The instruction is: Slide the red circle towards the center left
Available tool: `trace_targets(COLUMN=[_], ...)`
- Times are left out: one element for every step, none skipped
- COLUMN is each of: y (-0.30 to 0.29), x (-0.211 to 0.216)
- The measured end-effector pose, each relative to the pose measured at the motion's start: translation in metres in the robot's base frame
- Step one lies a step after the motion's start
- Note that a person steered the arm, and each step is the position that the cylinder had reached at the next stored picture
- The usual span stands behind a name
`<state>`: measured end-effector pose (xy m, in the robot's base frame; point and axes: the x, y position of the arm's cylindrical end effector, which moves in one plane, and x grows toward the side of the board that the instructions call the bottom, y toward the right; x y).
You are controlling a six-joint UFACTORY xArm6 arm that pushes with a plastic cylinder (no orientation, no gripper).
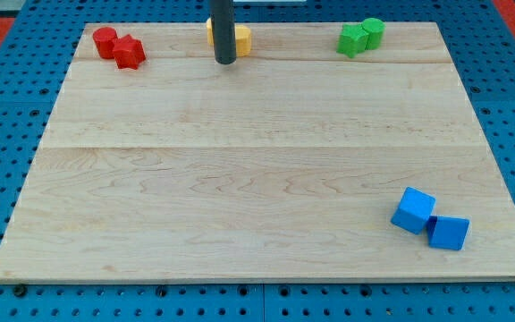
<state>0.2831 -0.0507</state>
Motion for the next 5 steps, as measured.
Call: trace_targets(y=[-0.033,-0.040,-0.038,-0.035,-0.059], x=[0.008,0.008,0.009,-0.002,-0.040])
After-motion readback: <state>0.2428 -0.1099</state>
